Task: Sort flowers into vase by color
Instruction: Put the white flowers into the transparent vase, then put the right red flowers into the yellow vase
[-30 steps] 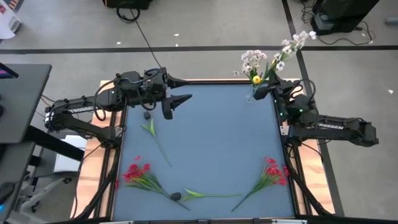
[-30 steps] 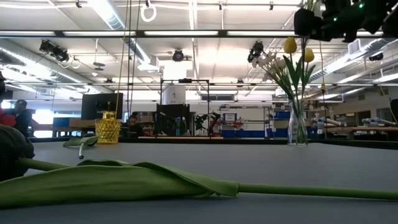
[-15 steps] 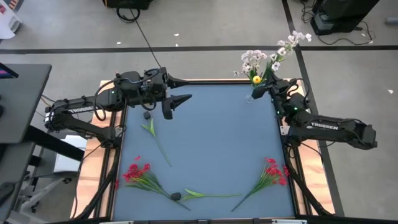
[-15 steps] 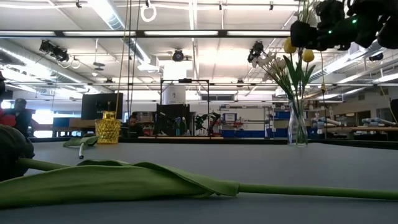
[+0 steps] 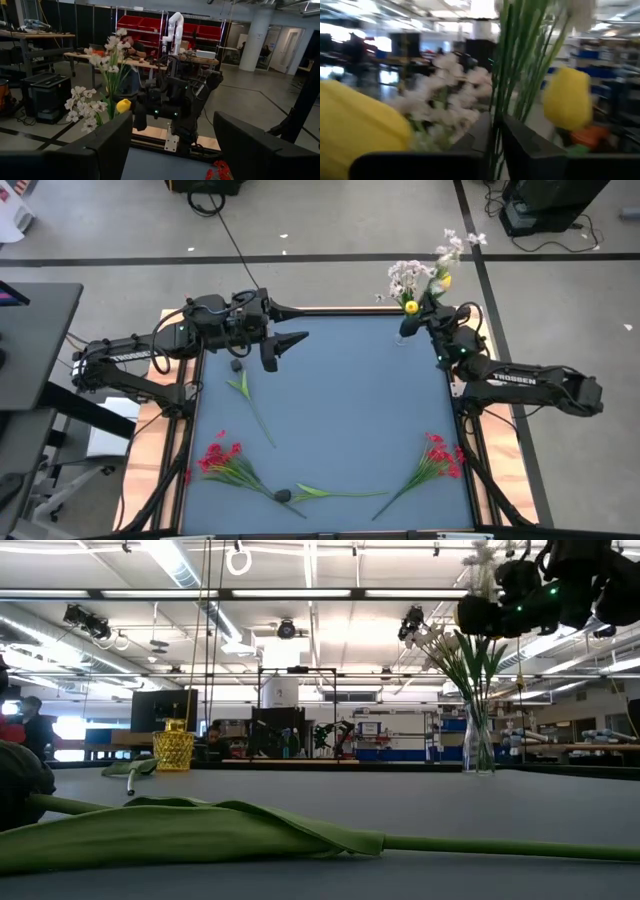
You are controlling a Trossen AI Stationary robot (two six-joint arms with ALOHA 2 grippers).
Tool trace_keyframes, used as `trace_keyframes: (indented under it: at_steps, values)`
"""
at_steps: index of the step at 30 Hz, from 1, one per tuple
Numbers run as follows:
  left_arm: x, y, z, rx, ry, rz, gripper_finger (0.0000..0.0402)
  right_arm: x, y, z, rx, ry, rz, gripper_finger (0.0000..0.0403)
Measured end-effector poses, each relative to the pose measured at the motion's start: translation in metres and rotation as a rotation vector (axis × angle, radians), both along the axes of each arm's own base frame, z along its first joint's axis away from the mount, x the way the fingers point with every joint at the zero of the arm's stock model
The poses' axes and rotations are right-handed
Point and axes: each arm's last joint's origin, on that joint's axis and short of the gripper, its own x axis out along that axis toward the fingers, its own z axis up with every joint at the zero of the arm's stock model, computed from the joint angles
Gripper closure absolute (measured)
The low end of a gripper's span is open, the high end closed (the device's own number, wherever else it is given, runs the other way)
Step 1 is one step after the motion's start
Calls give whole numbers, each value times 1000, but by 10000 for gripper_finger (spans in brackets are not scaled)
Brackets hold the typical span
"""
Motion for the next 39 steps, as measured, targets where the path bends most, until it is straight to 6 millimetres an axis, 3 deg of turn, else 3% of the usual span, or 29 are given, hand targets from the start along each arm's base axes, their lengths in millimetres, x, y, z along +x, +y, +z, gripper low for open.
trace_keyframes:
  at_steps: [11,23,30,34,39]
  values:
    - [0,0,0,0,0,0,118,6,6,-20,140,100,24,266]
    - [0,0,0,0,0,0,118,5,33,-4,170,154,5,253]
    - [0,0,0,0,0,0,118,4,52,30,155,44,143,252]
    - [0,0,0,0,0,0,118,4,66,51,140,1,326,252]
    - [0,0,0,0,0,0,118,11,81,54,222,-2,608,252]
